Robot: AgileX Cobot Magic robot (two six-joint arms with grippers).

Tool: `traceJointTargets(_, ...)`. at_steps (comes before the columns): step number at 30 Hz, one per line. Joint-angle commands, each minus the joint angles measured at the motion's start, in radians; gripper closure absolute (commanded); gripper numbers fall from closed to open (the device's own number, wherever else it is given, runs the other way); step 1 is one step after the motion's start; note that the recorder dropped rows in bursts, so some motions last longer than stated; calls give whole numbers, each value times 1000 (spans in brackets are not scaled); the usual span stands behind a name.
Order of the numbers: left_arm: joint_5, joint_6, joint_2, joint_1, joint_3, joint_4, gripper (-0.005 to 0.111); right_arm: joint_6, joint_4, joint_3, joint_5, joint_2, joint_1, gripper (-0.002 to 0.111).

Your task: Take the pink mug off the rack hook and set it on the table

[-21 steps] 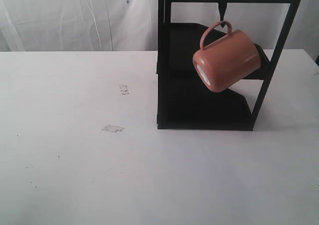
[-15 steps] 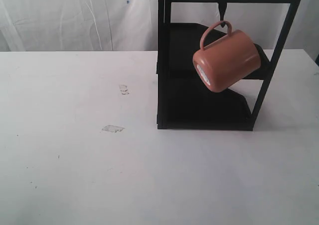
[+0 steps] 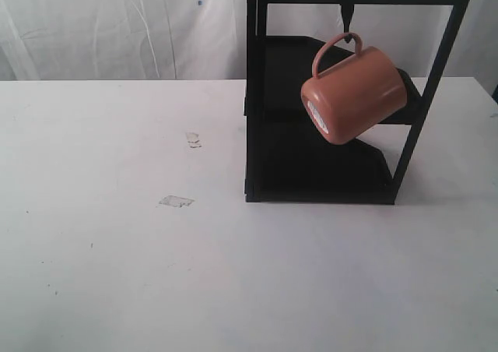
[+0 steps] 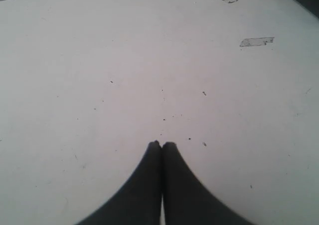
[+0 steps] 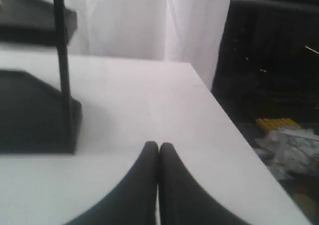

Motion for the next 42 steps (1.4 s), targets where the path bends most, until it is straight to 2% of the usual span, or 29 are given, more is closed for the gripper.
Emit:
traceJointTargets(1, -2, 0, -4, 4, 2, -12, 106, 302, 427, 2, -308, -4, -6, 108)
traceJointTargets(3, -2, 0, -4, 4, 2, -12, 106, 348, 519, 2, -346, -4, -6, 108)
traceJointTargets(8, -2, 0, -4, 4, 2, -12, 106, 348, 519, 2, -373, -4, -6, 108)
traceJointTargets(11, -2, 0, -4, 4, 2, -12, 106, 464, 522, 2, -542, -4, -6, 108)
traceJointTargets(17, -2, 0, -4, 4, 2, -12, 106, 790, 564, -16, -1066, -4, -6, 108)
traceJointTargets(19, -2, 0, -4, 4, 2, -12, 106, 837, 553, -68, -1113, -4, -6, 108)
traceJointTargets(23, -2, 0, -4, 4, 2, -12, 106, 833, 432, -219, -1020, -4, -6, 108)
traceJointTargets(25, -2, 0, -4, 4, 2, -12, 106, 695, 307, -290, -894, -4, -6, 108)
traceJointTargets(28, -2, 0, -4, 4, 2, -12, 106, 385, -67, -378, -699, 19, -6, 108)
traceJointTargets(29, -2, 0, -4, 4, 2, -12, 106, 335, -226, -389, -647, 48, -6, 108)
traceJointTargets(32, -2, 0, -4, 4, 2, -12, 106, 323, -518, -391, -501, 164, -6, 108)
traceJointTargets(35, -2, 0, -4, 4, 2, -12, 106, 323, -628, -391, -252, 339, -6, 108)
traceJointTargets(37, -2, 0, -4, 4, 2, -12, 106, 321, -628, -391, -182, 441, 1, 108)
traceJointTargets(42, -2, 0, -4, 4, 2, -12, 106, 336, -624, -391, -385, 646, 20, 108)
